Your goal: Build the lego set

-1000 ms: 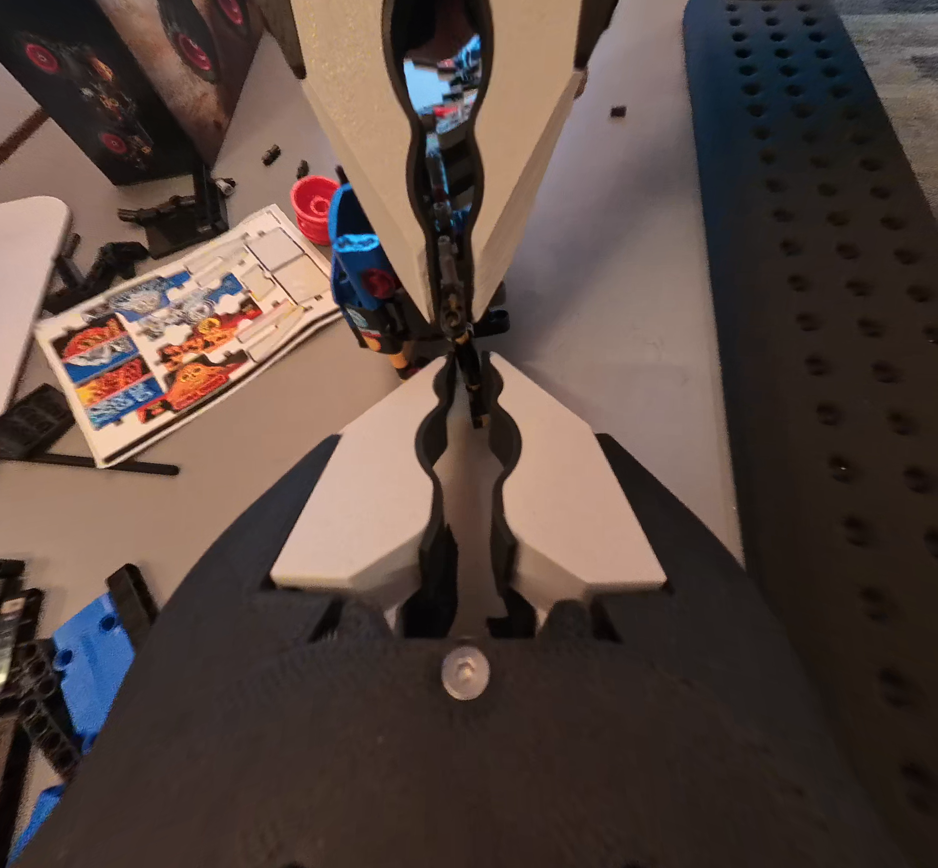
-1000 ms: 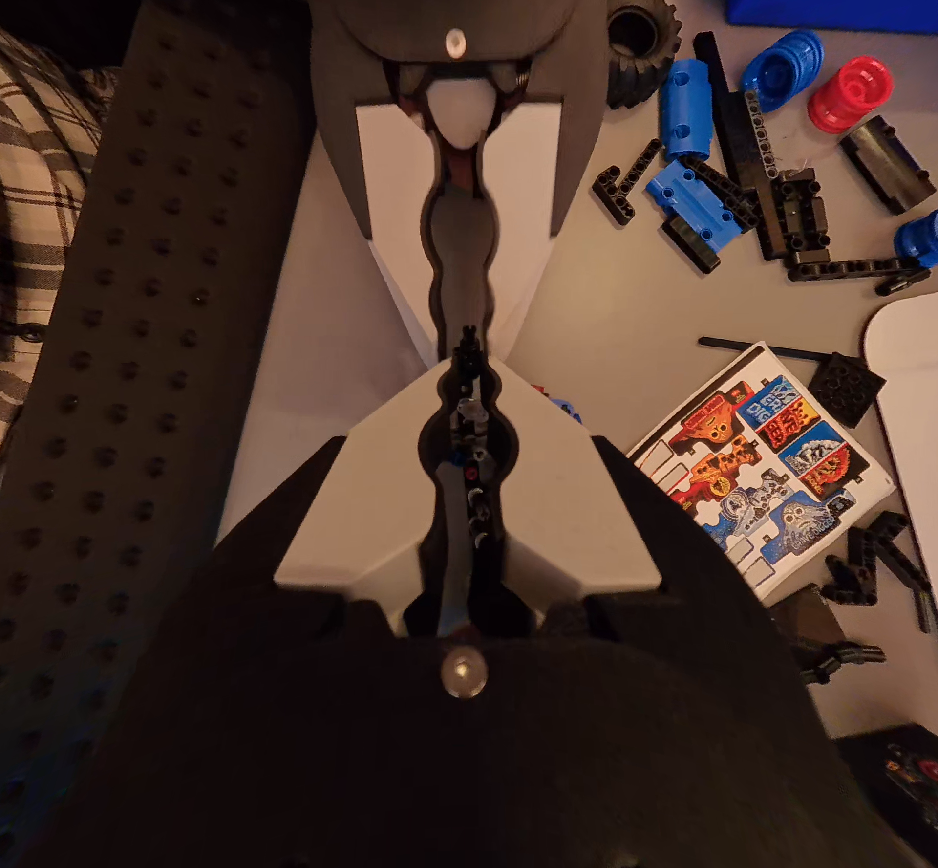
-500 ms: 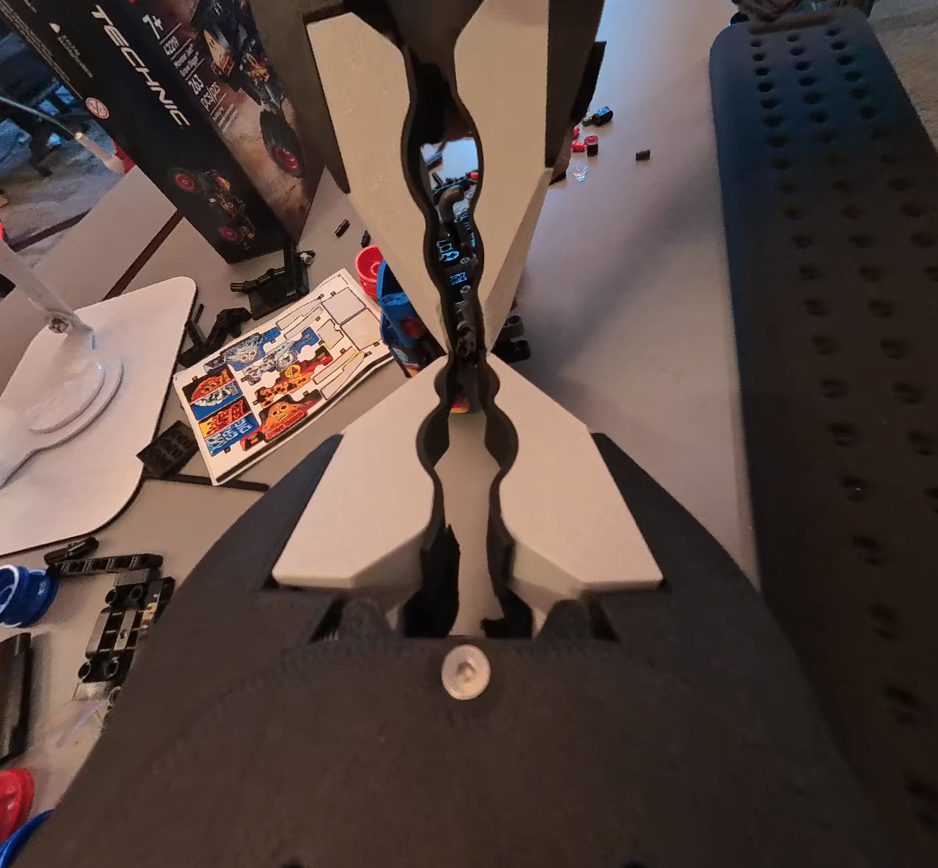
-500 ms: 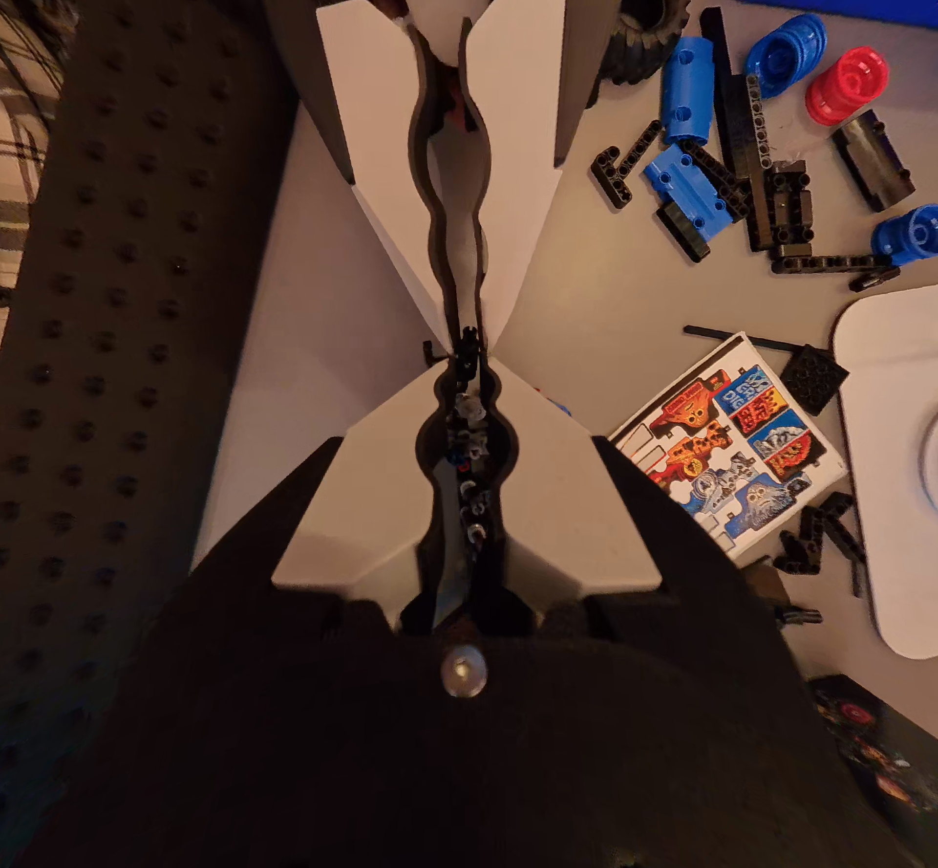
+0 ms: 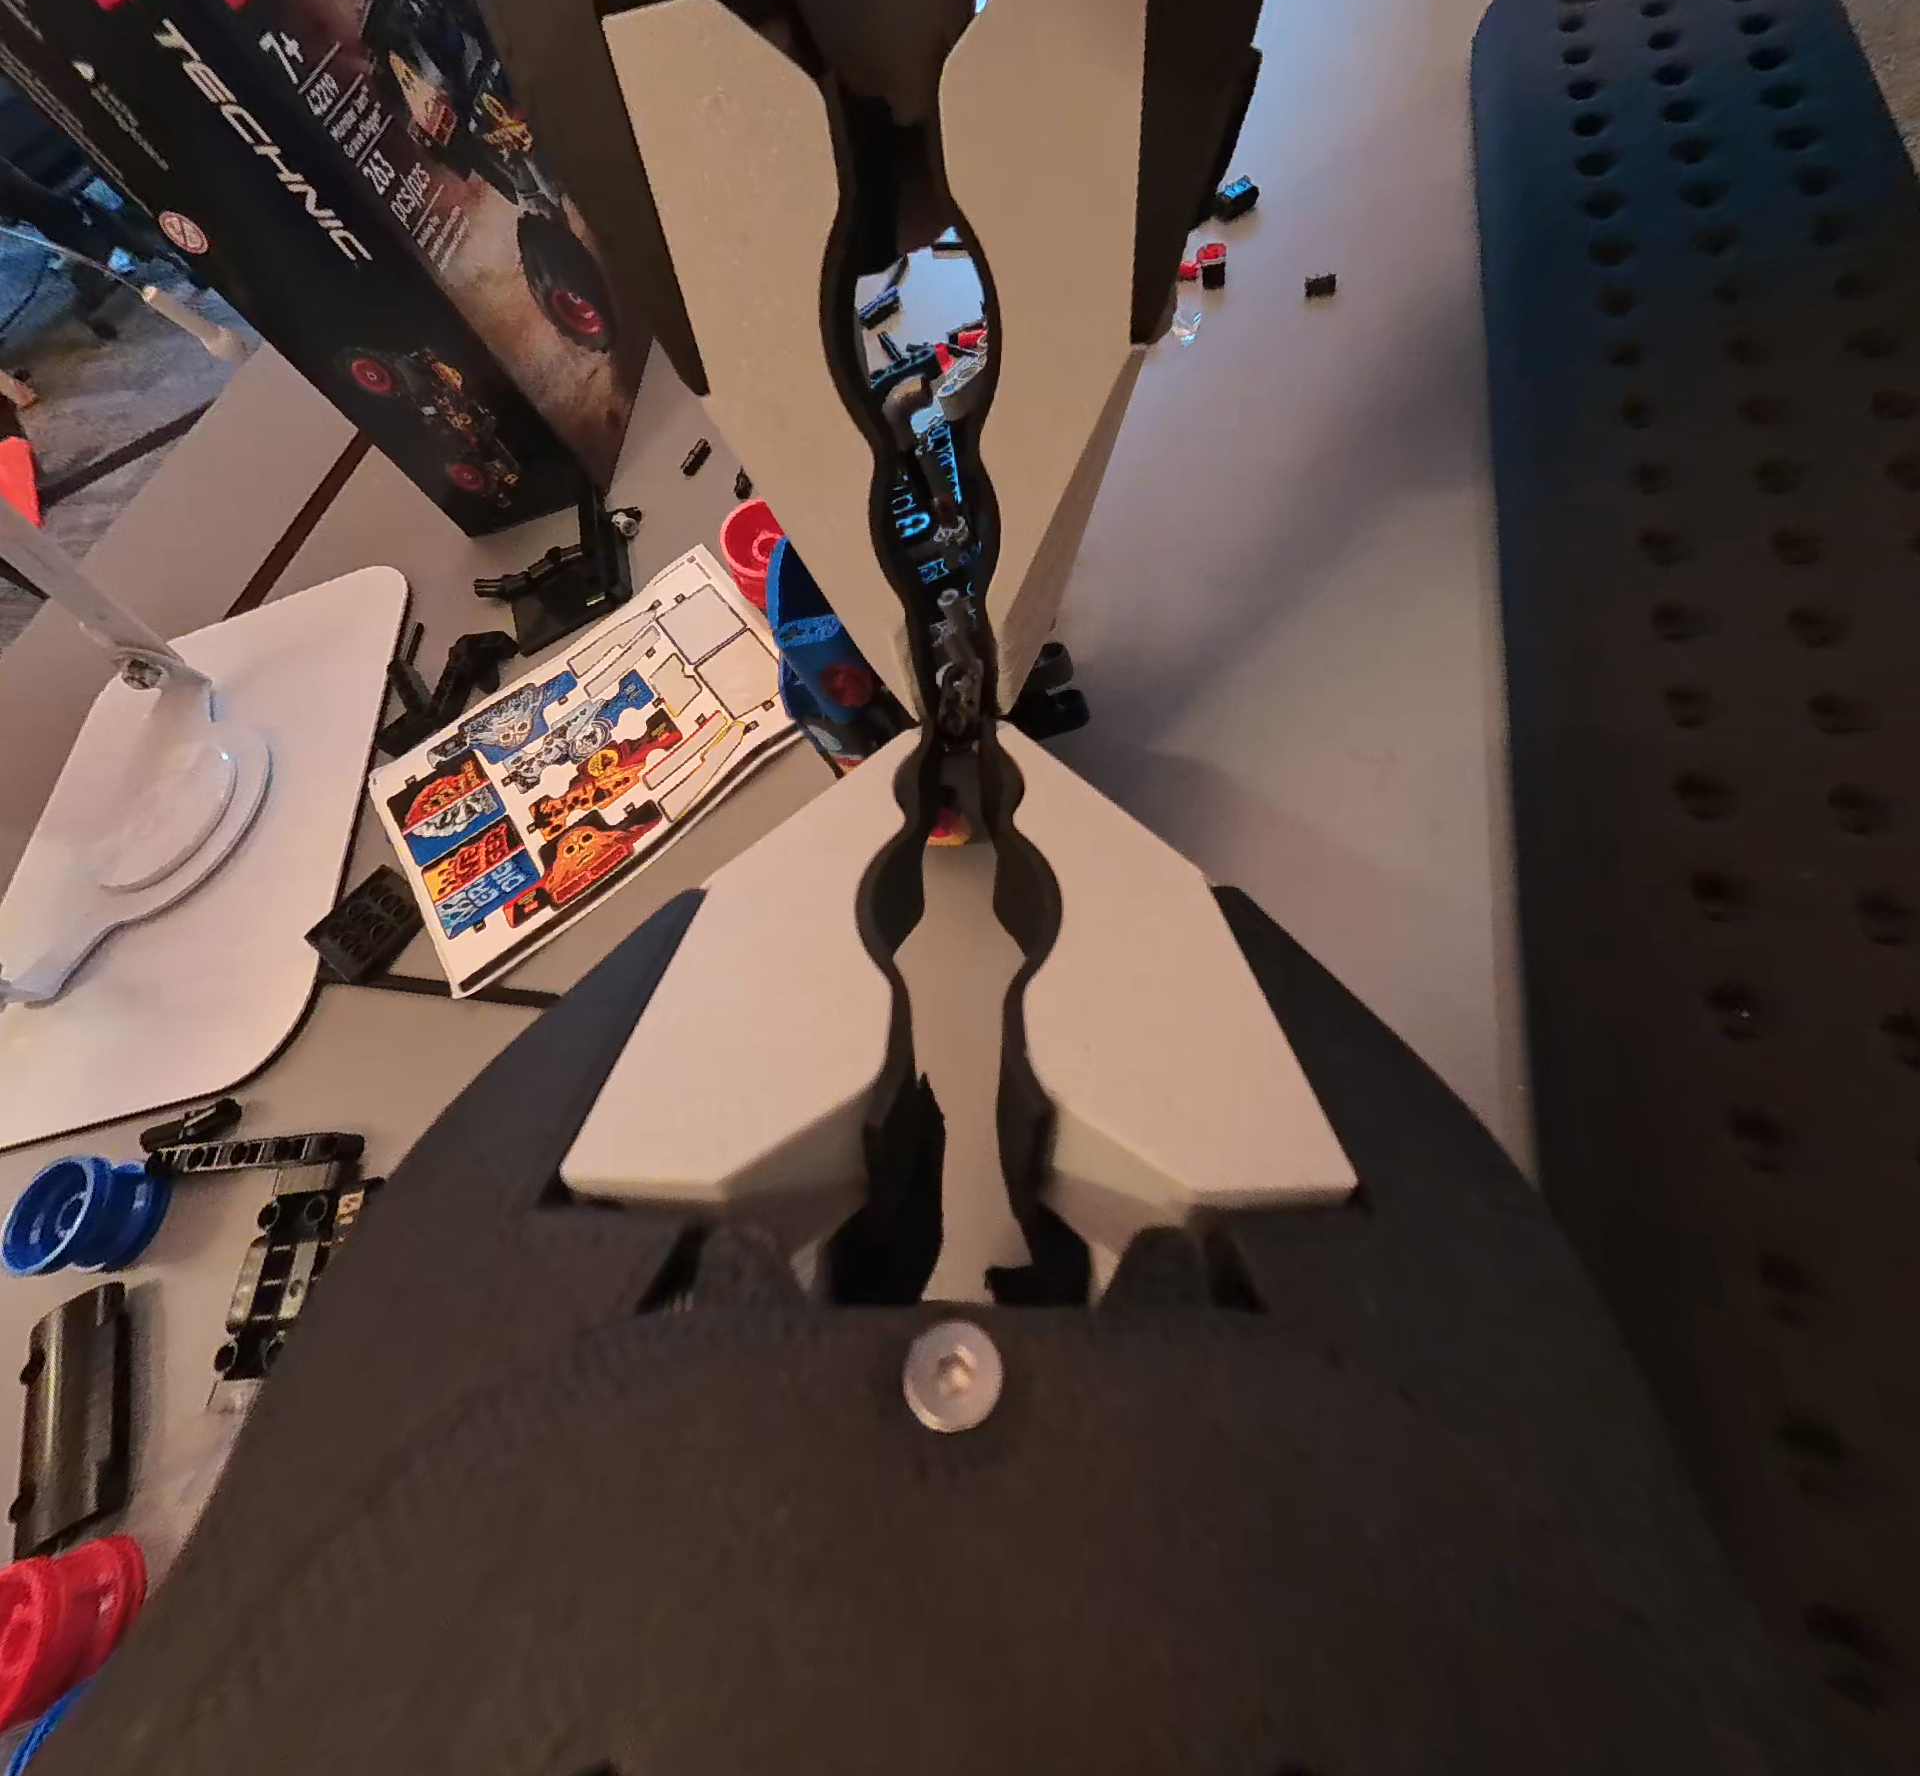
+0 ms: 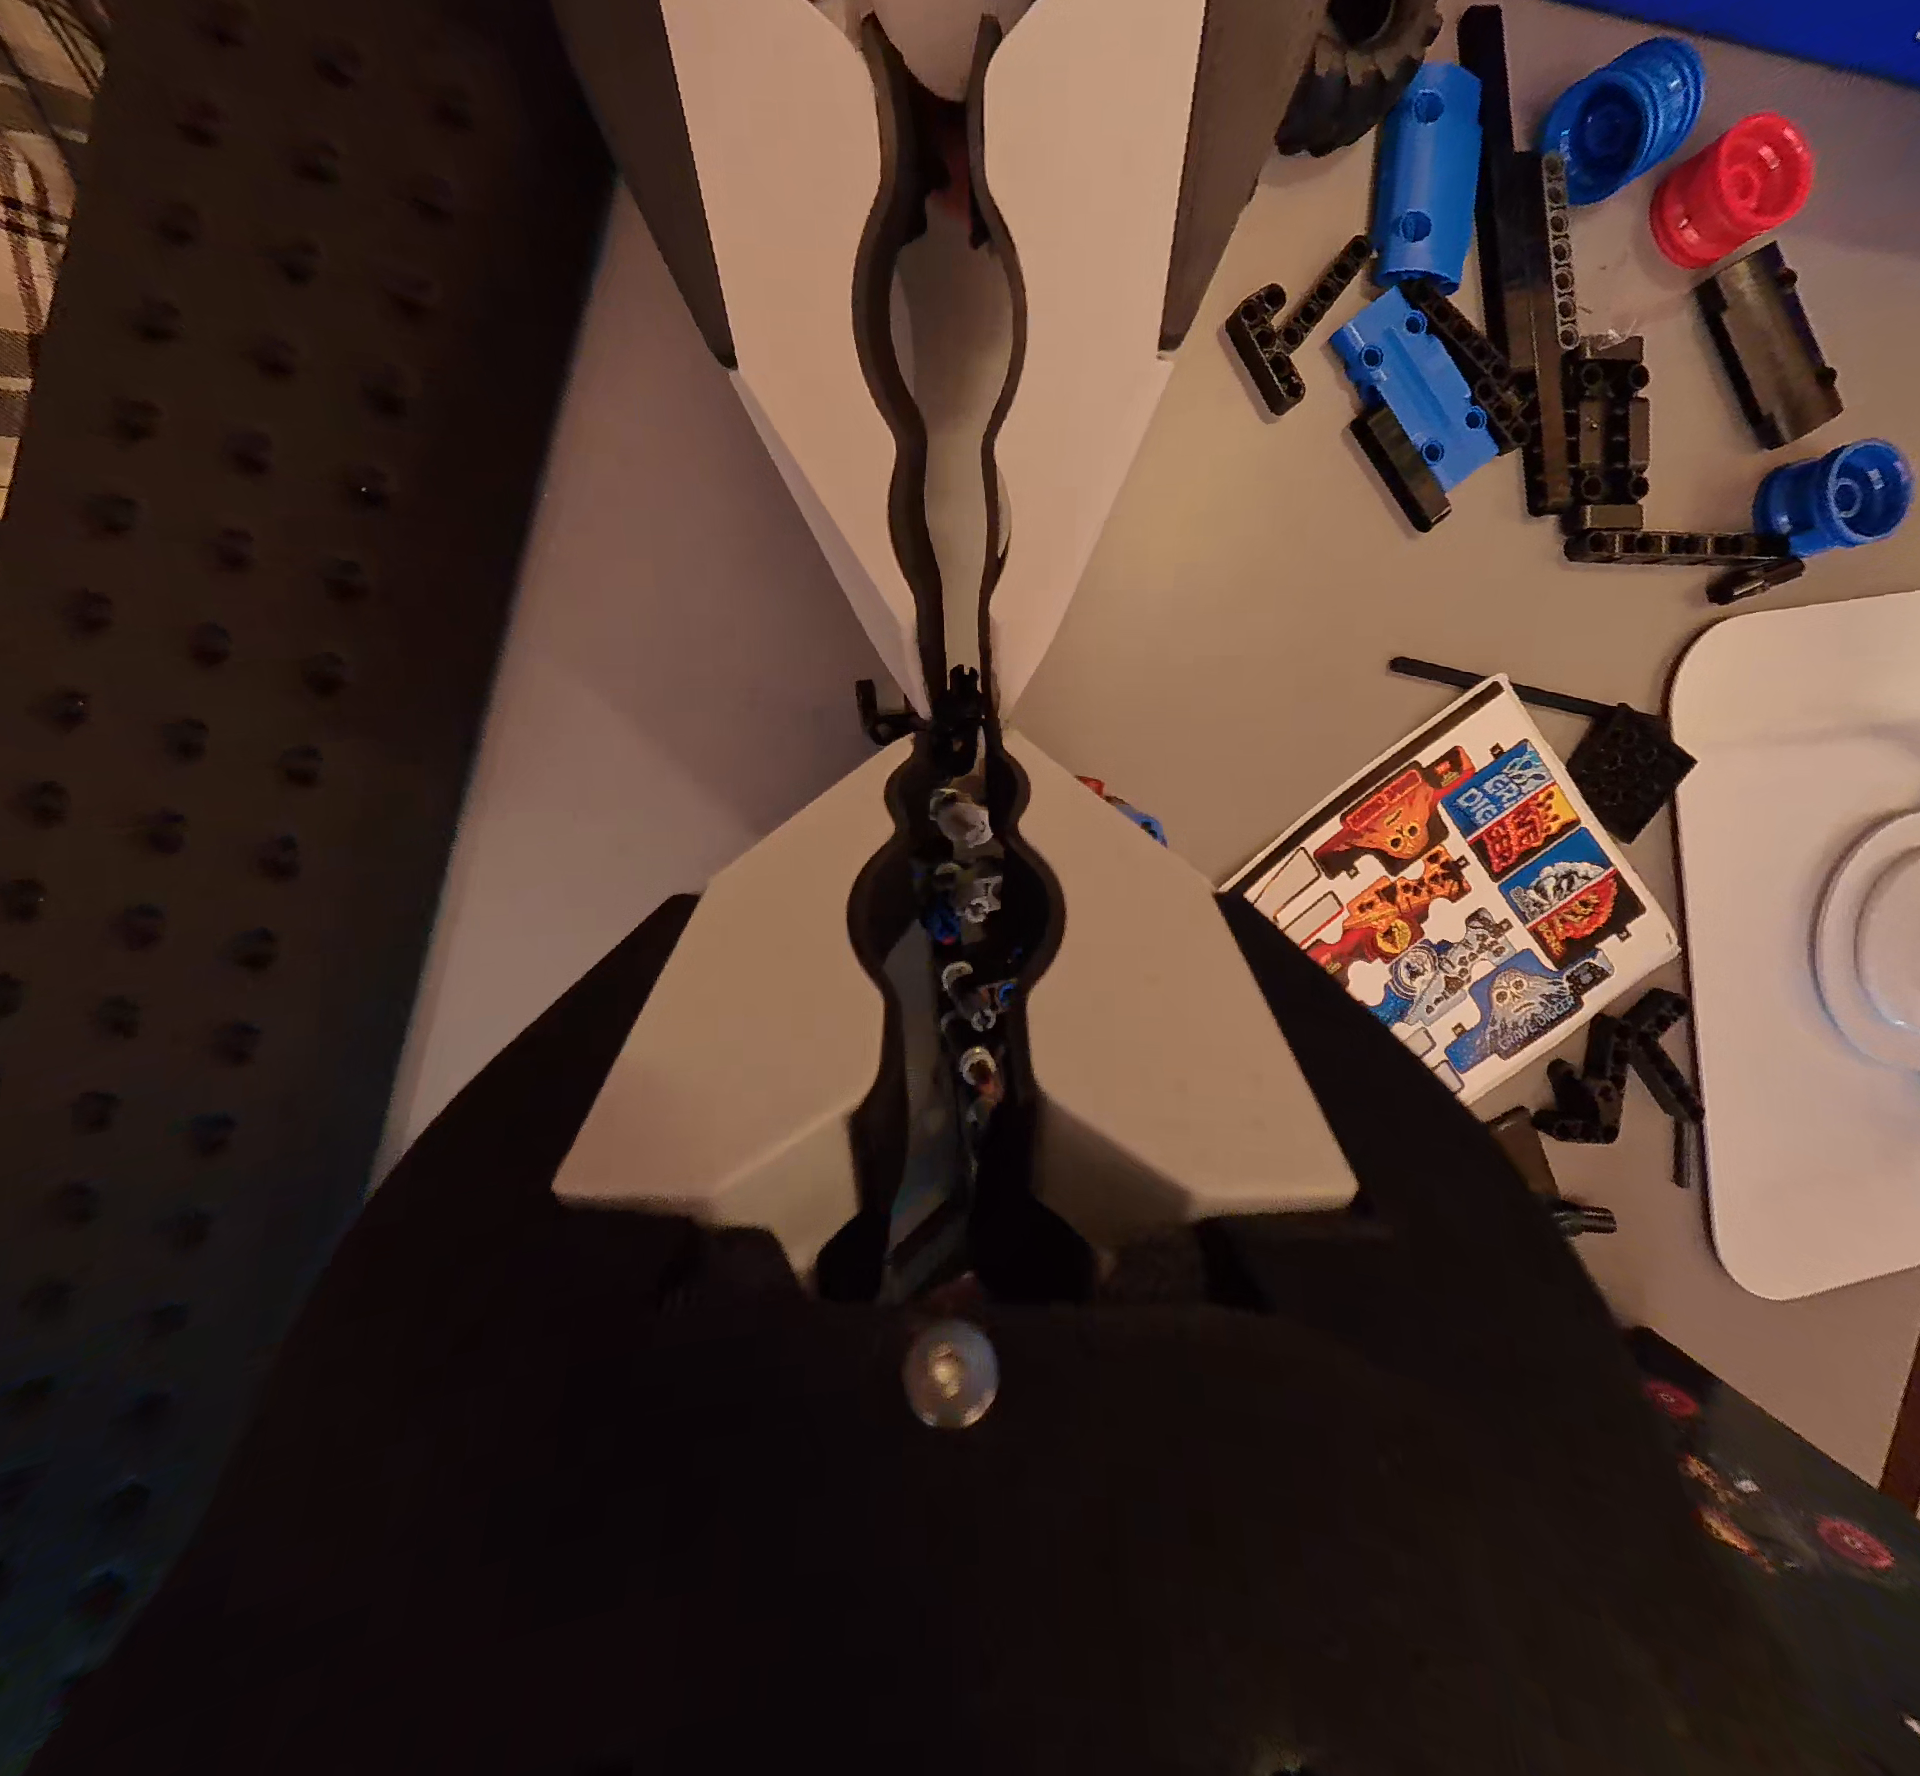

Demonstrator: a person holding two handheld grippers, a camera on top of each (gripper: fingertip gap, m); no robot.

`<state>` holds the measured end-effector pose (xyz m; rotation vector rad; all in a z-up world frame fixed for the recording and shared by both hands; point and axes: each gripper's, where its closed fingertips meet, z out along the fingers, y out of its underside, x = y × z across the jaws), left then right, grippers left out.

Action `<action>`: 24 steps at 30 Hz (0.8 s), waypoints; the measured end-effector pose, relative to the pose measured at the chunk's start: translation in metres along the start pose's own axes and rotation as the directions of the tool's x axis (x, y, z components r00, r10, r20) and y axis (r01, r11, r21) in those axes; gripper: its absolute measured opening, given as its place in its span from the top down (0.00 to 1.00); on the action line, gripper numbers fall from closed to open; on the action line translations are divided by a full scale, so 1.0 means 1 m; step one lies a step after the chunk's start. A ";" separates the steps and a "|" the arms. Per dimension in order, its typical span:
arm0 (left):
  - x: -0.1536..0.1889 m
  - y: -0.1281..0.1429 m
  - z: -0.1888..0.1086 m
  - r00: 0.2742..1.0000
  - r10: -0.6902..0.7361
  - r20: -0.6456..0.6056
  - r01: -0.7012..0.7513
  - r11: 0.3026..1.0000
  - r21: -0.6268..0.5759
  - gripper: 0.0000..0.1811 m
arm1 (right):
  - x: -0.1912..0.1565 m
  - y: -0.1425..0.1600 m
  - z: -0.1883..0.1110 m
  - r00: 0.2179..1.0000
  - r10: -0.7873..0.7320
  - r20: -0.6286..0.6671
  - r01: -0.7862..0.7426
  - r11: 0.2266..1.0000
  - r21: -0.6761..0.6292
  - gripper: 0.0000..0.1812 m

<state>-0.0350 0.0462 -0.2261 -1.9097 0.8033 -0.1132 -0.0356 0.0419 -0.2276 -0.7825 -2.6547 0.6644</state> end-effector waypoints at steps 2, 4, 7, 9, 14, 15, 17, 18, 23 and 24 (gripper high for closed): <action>0.000 -0.001 0.000 1.000 0.001 0.001 -0.001 1.000 0.002 0.98 | -0.002 0.000 -0.002 1.000 0.012 0.012 -0.012 1.000 -0.001 0.94; 0.000 -0.002 0.000 1.000 0.006 0.005 -0.006 1.000 0.000 0.98 | -0.003 0.000 -0.002 0.999 0.024 0.021 -0.024 1.000 -0.002 0.93; 0.000 -0.002 0.000 1.000 0.016 0.014 -0.015 1.000 -0.011 0.98 | -0.002 0.000 -0.002 1.000 0.026 0.006 -0.026 1.000 -0.002 0.94; 0.001 -0.003 0.000 1.000 0.014 0.014 -0.014 1.000 -0.008 0.98 | -0.002 0.000 -0.003 0.999 0.036 -0.001 -0.036 0.999 -0.002 0.95; 0.003 -0.002 0.001 0.999 0.028 0.017 -0.027 0.999 -0.026 0.98 | 0.000 0.002 -0.005 0.998 0.045 -0.040 -0.045 0.999 -0.023 0.95; 0.002 -0.003 0.001 0.999 0.027 0.019 -0.027 0.999 -0.024 0.98 | 0.000 0.002 -0.005 0.998 0.040 -0.045 -0.041 0.999 -0.024 0.95; 0.003 -0.004 0.001 0.999 0.028 0.020 -0.027 0.999 -0.025 0.98 | -0.001 0.002 -0.003 0.999 0.031 -0.043 -0.032 0.999 -0.026 0.95; 0.003 -0.004 0.001 0.999 0.026 0.020 -0.025 0.999 -0.027 0.98 | -0.001 0.001 -0.003 0.999 0.024 -0.046 -0.026 0.999 -0.028 0.96; 0.001 -0.002 0.000 0.999 0.030 0.035 -0.029 0.999 -0.041 0.97 | 0.000 0.001 -0.001 0.998 0.006 -0.063 -0.008 0.999 -0.034 0.98; 0.001 -0.002 -0.001 0.999 0.031 0.037 -0.029 0.999 -0.043 0.97 | 0.000 0.000 -0.001 0.998 0.003 -0.056 -0.004 1.000 -0.026 0.97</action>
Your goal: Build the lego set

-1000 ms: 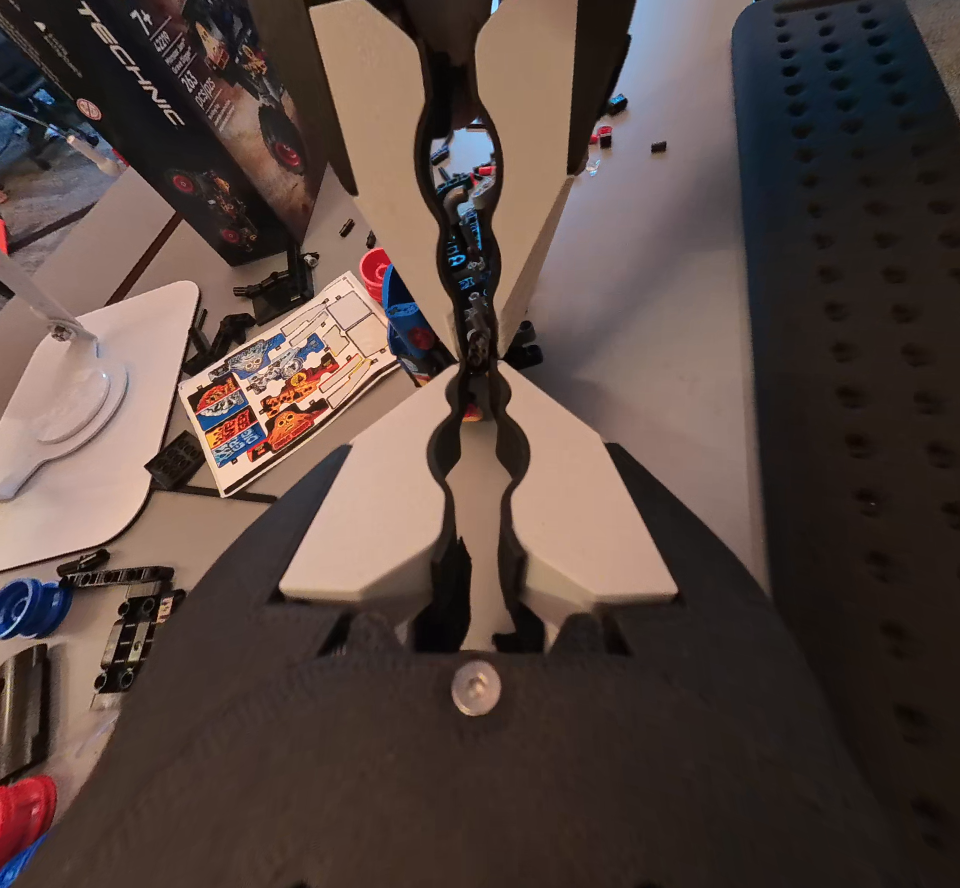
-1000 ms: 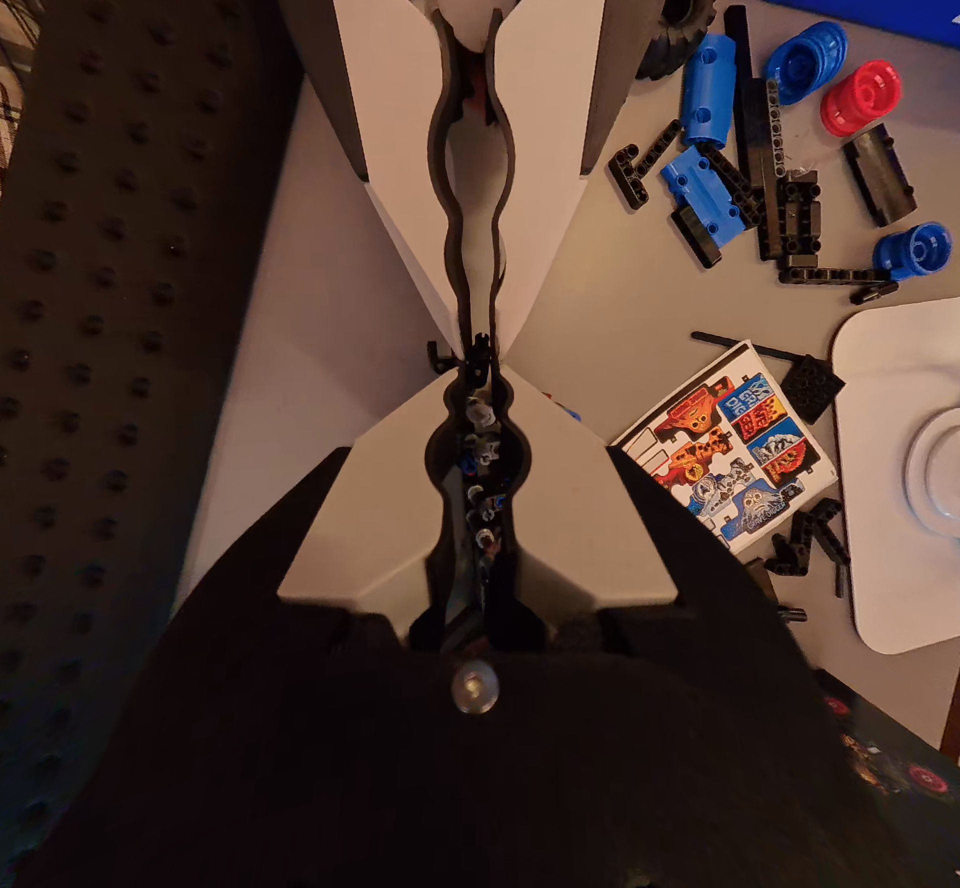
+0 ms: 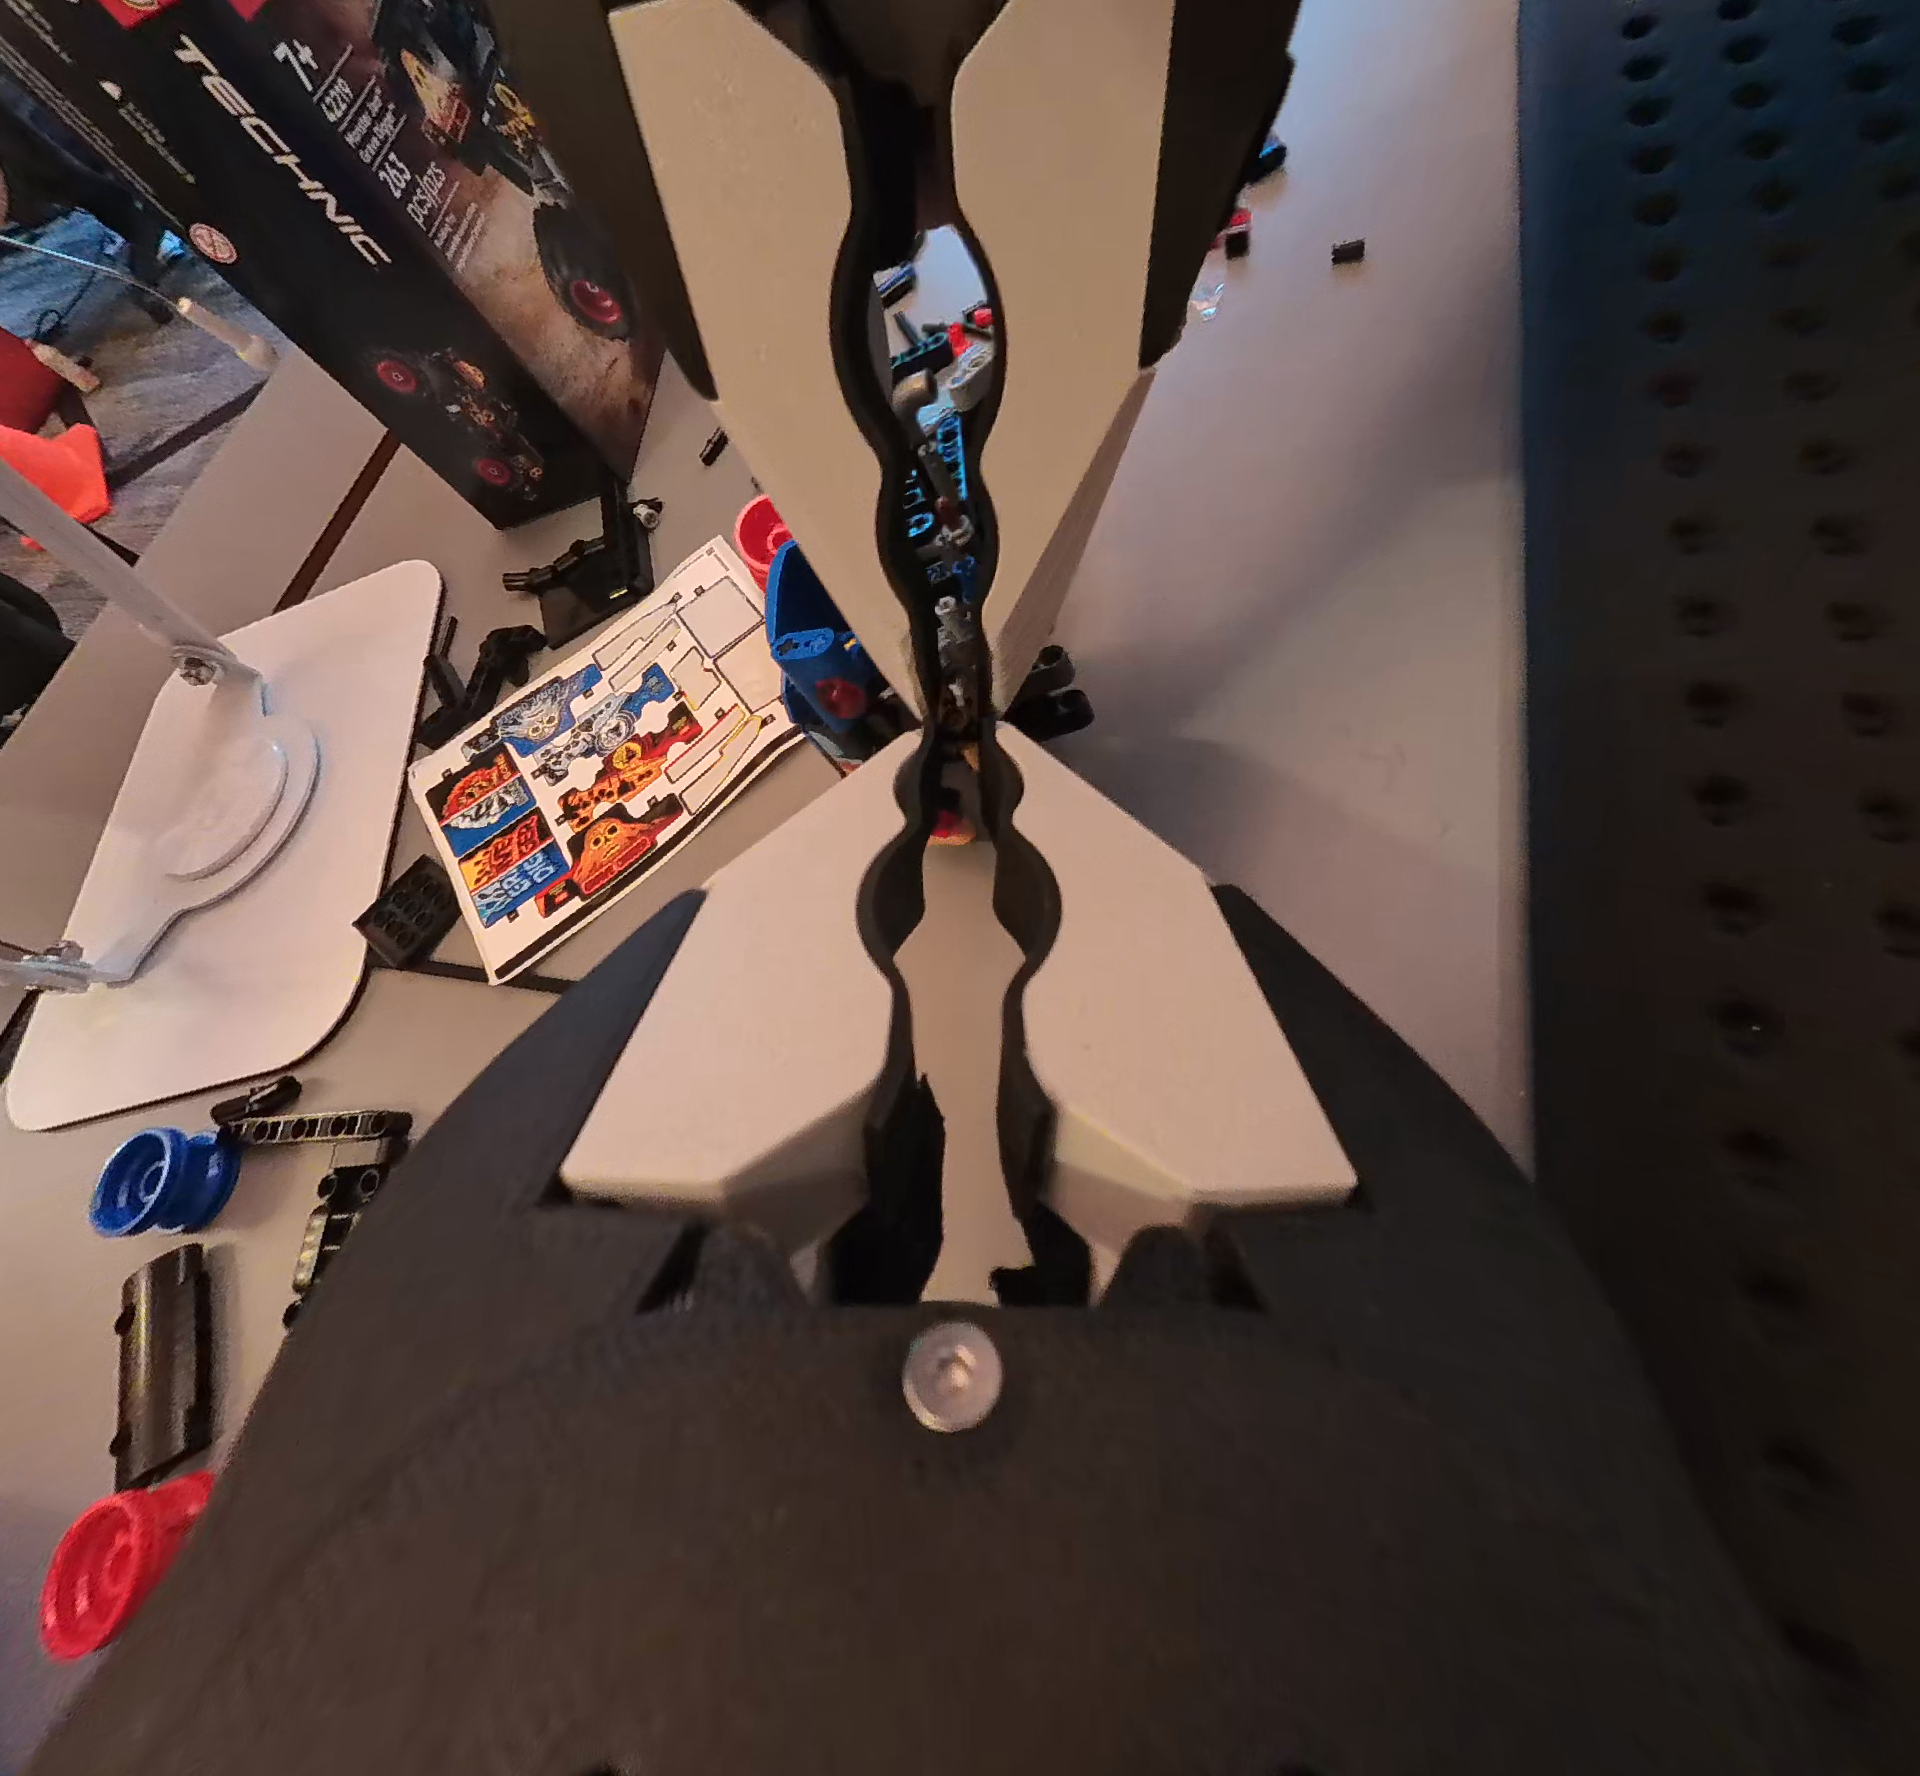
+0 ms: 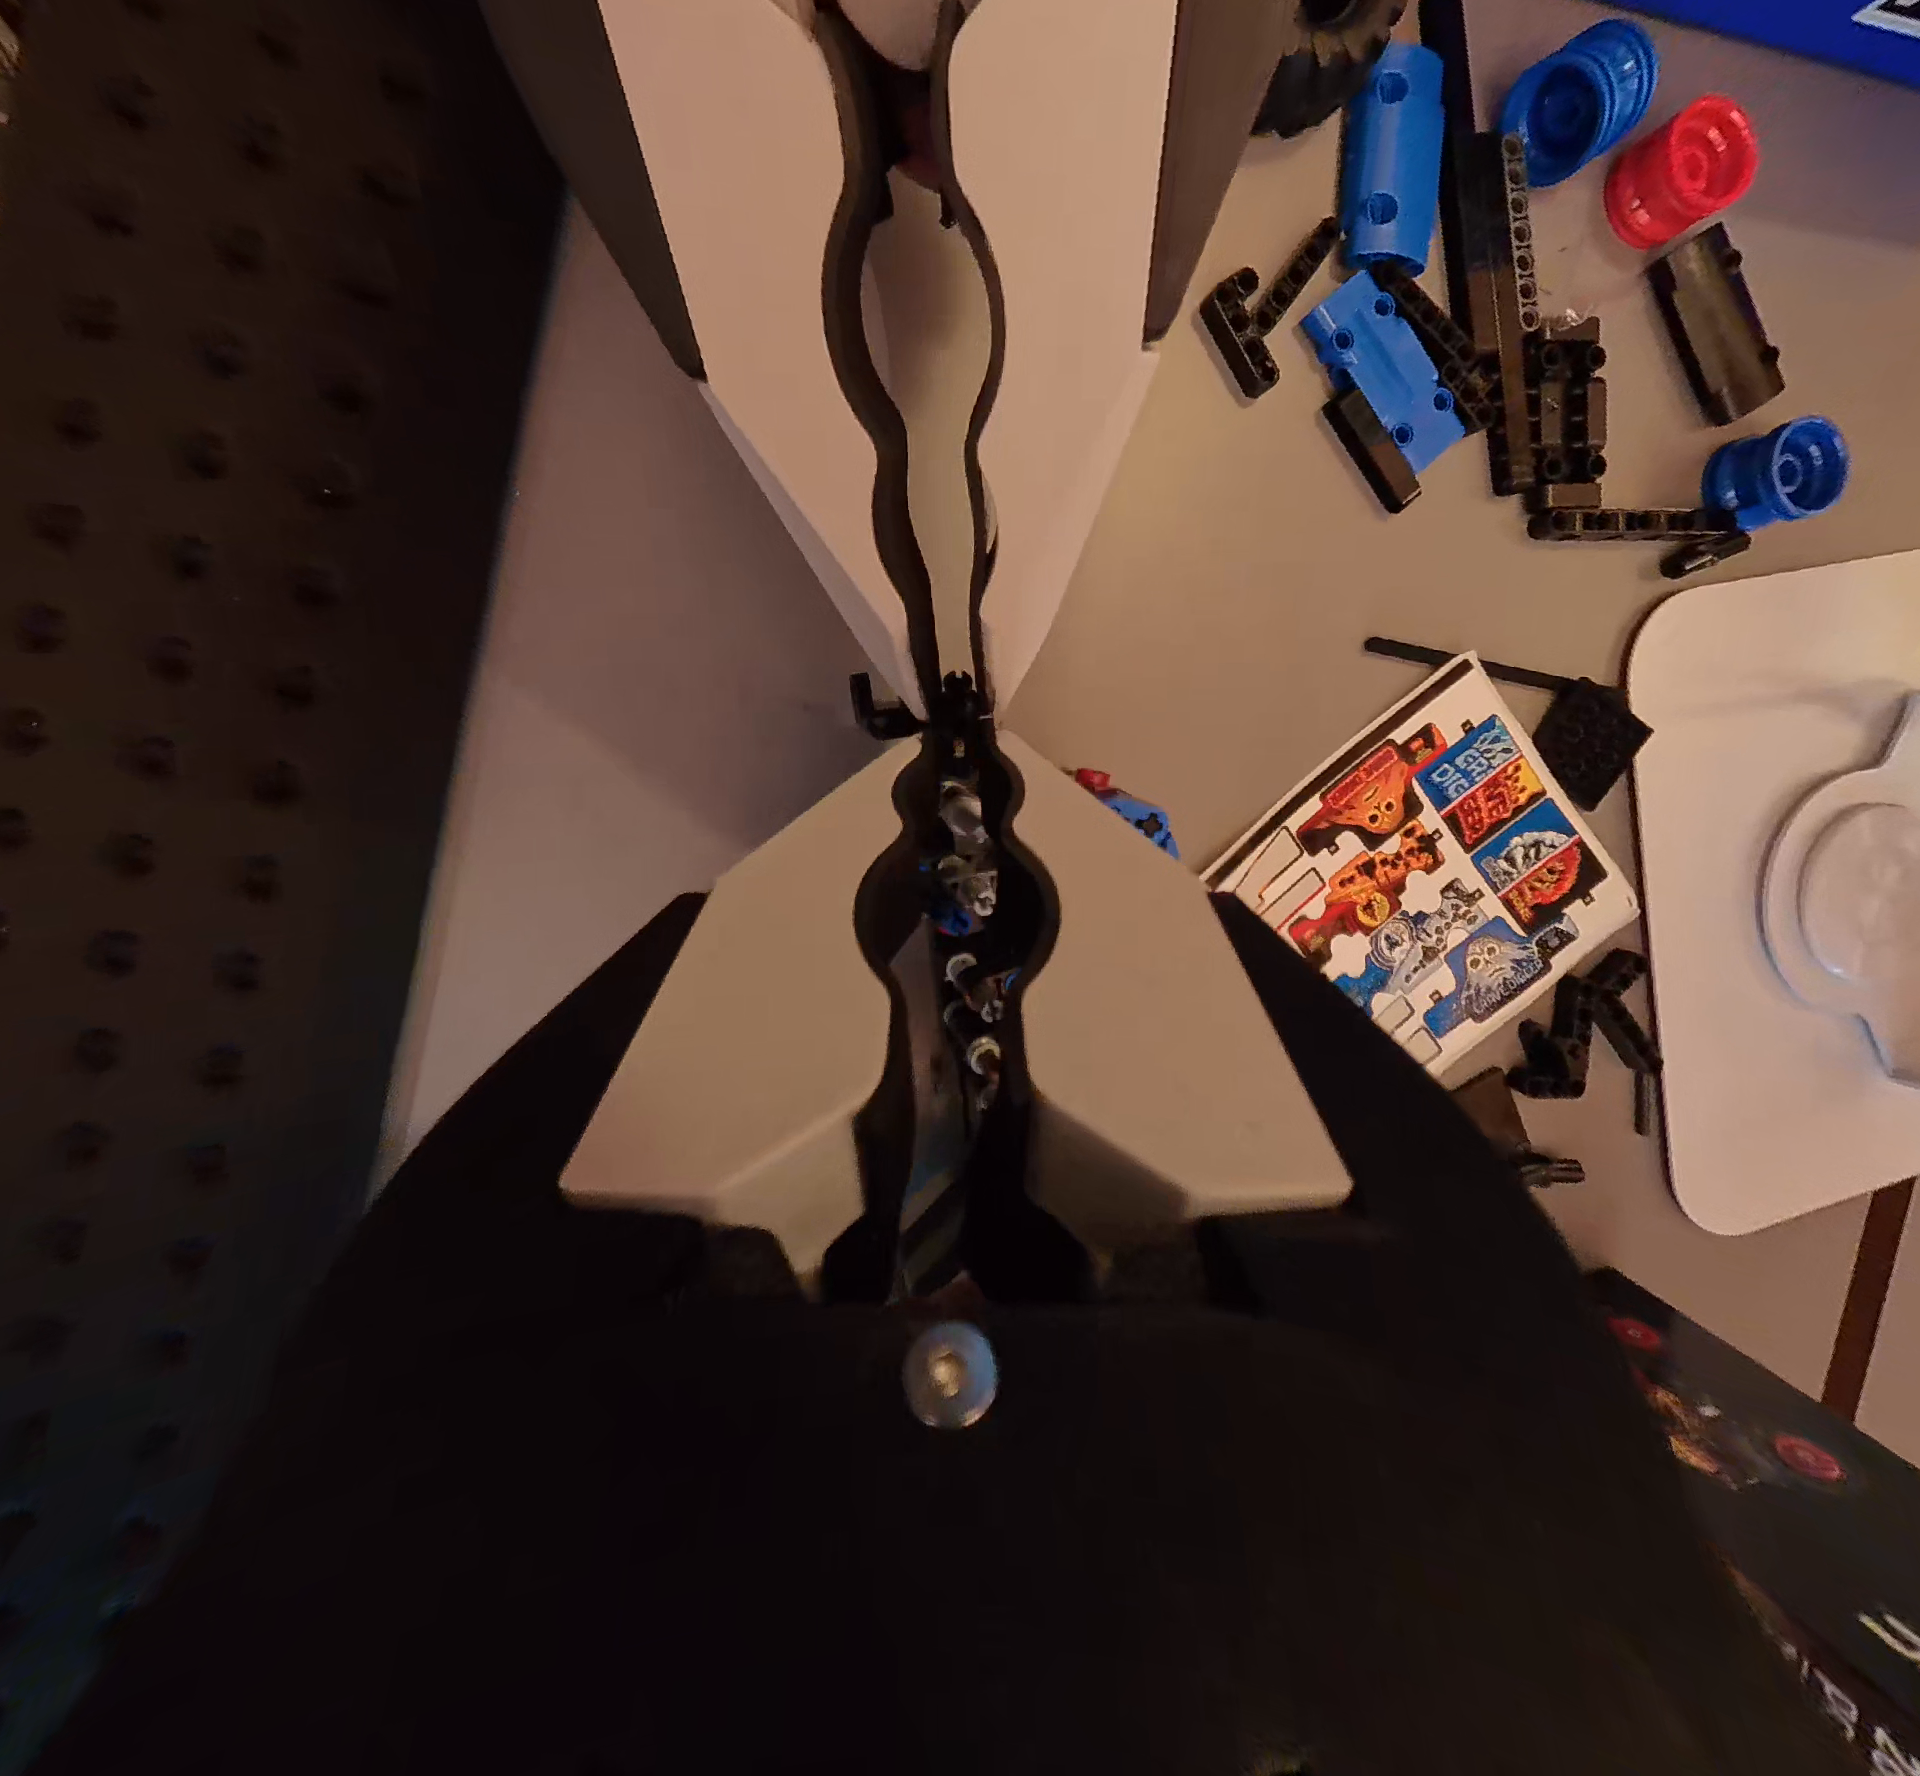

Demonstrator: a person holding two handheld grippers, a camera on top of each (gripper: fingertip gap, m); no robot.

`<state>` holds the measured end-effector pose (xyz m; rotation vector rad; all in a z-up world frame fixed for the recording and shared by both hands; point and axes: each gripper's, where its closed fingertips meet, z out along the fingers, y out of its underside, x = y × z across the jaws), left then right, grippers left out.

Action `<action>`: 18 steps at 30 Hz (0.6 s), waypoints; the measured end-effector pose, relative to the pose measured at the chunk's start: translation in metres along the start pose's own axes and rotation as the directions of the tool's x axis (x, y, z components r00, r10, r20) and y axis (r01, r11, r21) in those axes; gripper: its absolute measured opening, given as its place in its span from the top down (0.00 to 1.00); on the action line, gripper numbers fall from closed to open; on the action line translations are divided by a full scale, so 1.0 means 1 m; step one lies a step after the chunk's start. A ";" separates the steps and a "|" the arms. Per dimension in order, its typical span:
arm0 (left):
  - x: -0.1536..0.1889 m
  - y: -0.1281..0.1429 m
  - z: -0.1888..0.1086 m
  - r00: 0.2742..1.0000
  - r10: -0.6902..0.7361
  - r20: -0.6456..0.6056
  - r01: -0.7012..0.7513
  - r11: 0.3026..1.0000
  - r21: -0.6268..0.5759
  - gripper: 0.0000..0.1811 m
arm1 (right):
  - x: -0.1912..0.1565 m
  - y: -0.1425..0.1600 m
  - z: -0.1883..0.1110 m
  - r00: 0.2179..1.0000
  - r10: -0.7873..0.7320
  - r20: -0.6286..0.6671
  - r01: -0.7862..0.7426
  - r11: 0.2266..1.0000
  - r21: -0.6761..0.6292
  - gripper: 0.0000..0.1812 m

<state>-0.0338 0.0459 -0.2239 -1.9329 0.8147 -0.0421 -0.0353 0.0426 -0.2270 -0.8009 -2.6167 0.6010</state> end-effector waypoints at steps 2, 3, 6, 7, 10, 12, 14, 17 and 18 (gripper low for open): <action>0.001 0.001 -0.001 1.000 -0.006 -0.008 0.006 1.000 -0.005 0.98 | 0.000 -0.001 0.001 1.000 -0.006 0.017 0.006 1.000 0.018 0.98; 0.002 0.001 -0.001 1.000 -0.009 -0.012 0.009 1.000 -0.008 0.98 | -0.001 -0.001 0.002 1.000 -0.005 0.028 0.004 1.000 0.027 0.97; 0.004 0.002 -0.003 0.999 -0.033 -0.034 0.032 0.999 -0.005 0.96 | -0.002 -0.003 0.003 0.998 0.003 0.056 -0.007 0.998 0.064 0.97; 0.005 0.001 -0.004 0.997 -0.054 -0.051 0.054 0.999 0.003 0.94 | -0.001 -0.003 0.002 0.998 0.008 0.061 -0.013 0.997 0.078 0.97; 0.007 0.003 -0.002 0.987 -0.123 -0.099 0.125 0.992 0.011 0.88 | 0.001 -0.001 0.004 0.998 0.023 0.066 -0.030 0.995 0.100 0.97; 0.010 0.009 0.003 0.981 -0.147 -0.125 0.147 0.989 -0.011 0.85 | 0.001 0.000 0.004 0.997 0.030 0.075 -0.038 0.992 0.119 0.97; 0.013 0.016 0.008 0.978 -0.156 -0.138 0.151 0.988 -0.044 0.85 | 0.001 0.000 0.004 0.996 0.031 0.081 -0.041 0.991 0.129 0.97; 0.015 0.022 0.016 0.975 -0.173 -0.142 0.164 0.984 -0.077 0.88 | 0.002 0.000 0.005 0.996 0.036 0.084 -0.048 0.987 0.151 0.97; 0.016 0.026 0.019 0.975 -0.172 -0.138 0.159 0.983 -0.096 0.88 | 0.002 0.000 0.005 0.996 0.037 0.084 -0.051 0.986 0.161 0.98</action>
